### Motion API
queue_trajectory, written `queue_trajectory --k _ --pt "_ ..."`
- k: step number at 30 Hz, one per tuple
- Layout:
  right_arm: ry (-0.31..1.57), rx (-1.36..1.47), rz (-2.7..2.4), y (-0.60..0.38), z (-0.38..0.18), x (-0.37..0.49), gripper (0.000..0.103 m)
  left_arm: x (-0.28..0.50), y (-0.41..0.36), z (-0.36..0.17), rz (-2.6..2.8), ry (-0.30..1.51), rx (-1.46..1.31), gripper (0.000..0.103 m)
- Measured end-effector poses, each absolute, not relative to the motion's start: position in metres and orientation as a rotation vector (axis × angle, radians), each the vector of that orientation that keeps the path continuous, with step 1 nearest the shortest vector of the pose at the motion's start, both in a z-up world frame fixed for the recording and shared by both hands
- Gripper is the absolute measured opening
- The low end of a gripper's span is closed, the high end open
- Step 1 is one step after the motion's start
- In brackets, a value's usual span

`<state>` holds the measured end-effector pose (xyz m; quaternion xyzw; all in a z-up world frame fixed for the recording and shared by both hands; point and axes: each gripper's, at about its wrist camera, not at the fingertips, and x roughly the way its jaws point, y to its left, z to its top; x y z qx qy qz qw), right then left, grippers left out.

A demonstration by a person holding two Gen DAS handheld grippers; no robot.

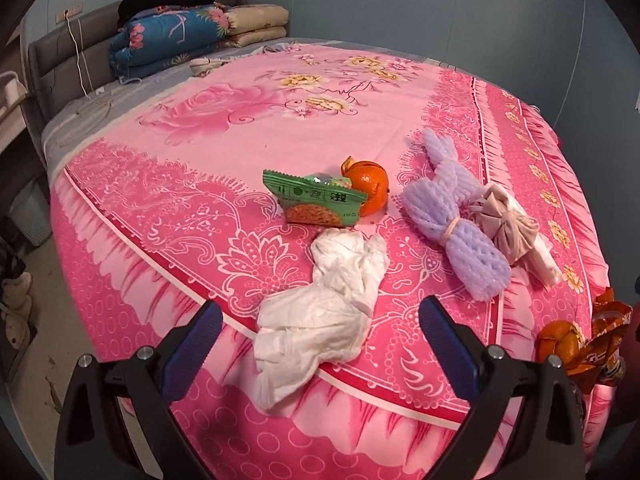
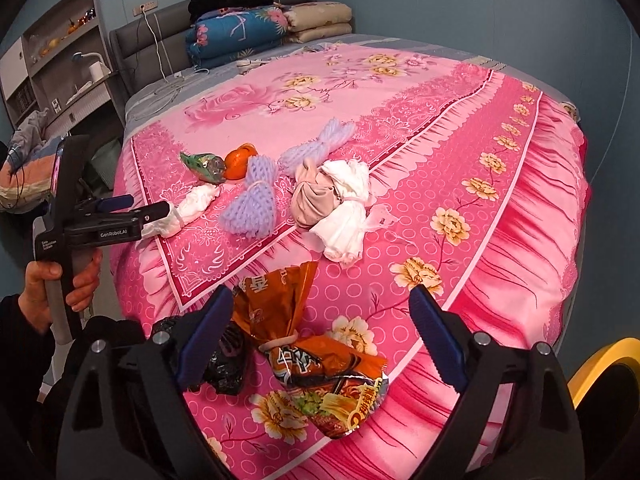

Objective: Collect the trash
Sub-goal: 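Grasp the white tissue with the left gripper while the right gripper grasps the orange wrapper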

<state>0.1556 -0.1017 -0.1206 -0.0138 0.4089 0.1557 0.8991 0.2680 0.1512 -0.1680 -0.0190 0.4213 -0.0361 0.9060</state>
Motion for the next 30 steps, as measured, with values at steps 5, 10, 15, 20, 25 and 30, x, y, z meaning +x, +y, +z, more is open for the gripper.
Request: queue_trajectory --k 5,10,15,20,25,30 --pt "0.889 0.005 0.328 -0.099 -0.131 0.166 0.085 0.281 0.155 -0.181 -0.116 0.899 -0.059 0.087" --pt "0.922 -0.009 0.320 -0.093 -0.143 0.171 0.079 0.286 0.148 -0.190 -0.169 0.920 -0.043 0.073" --pt "0.948 0.013 0.315 -0.094 -0.153 0.176 0.072 0.289 0.137 -0.199 -0.197 0.943 -0.016 0.053" --pt "0.971 0.031 0.309 -0.095 -0.160 0.181 0.055 0.288 0.131 -0.197 -0.206 0.944 -0.003 0.036" --pt "1.009 0.074 0.317 -0.100 -0.165 0.185 0.034 0.287 0.125 -0.194 -0.213 0.949 0.009 0.026" --pt "0.996 0.091 0.298 -0.105 -0.163 0.186 0.025 0.282 0.128 -0.186 -0.209 0.929 -0.018 0.025"
